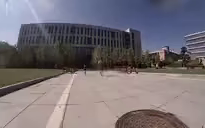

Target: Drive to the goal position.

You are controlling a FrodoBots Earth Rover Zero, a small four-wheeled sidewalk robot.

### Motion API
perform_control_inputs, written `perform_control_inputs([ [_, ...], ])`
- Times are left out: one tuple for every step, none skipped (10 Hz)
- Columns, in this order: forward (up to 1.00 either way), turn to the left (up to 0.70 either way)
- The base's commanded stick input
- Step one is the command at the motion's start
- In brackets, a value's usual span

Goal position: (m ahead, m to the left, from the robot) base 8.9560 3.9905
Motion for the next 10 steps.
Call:
perform_control_inputs([
  [0.7, 0.16],
  [0.7, 0.12],
  [0.7, 0.08],
  [0.7, 0.04],
  [0.7, 0.04],
  [0.7, 0.07],
  [0.7, 0.11],
  [0.7, 0.14],
  [0.7, 0.14],
  [0.7, 0.03],
])
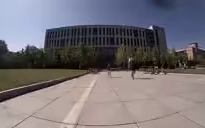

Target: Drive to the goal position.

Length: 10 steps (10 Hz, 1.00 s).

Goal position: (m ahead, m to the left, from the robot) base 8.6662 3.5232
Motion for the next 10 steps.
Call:
perform_control_inputs([
  [0.7, 0.03],
  [0.7, 0.02],
  [0.7, 0.02],
  [0.7, 0.02],
  [0.7, 0.02],
  [0.7, 0.02],
  [0.7, 0.02],
  [0.7, 0.02],
  [0.7, 0.02],
  [0.7, 0.07],
])
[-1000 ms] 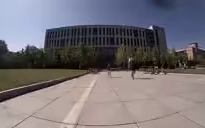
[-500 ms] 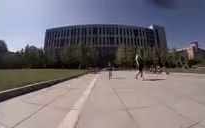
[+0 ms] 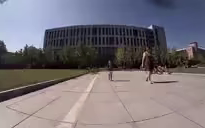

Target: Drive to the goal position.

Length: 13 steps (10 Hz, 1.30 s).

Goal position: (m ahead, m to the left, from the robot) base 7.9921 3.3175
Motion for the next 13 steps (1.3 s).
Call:
perform_control_inputs([
  [0.7, 0.14],
  [0.7, 0.21],
  [0.7, 0.29],
  [0.7, 0.35],
  [0.7, 0.29],
  [0.7, 0.21],
  [0.7, 0.13],
  [0.7, 0.06],
  [0.7, 0.02],
  [0.7, 0.02],
  [0.7, 0.02],
  [0.7, 0.02],
  [0.7, 0.02],
])
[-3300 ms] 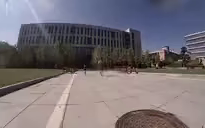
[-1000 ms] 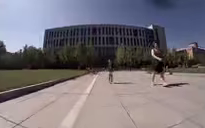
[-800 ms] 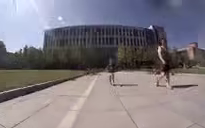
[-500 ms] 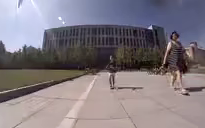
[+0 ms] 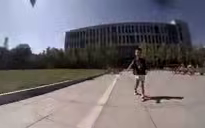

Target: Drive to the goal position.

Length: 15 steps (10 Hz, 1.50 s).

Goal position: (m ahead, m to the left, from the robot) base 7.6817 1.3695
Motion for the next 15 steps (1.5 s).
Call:
perform_control_inputs([
  [0.7, 0.02],
  [0.68, 0.02],
  [0.65, 0.02],
  [0.62, 0.03],
  [0.59, 0.03],
  [0.56, 0.03],
  [0.1, 0.01],
  [0.1, 0.01],
  [0.09, 0.01],
  [0.09, 0.01],
  [0.09, 0.01],
  [0.09, 0.01],
  [0.11, 0.01],
  [0.15, 0.02],
  [0.19, 0.02],
])
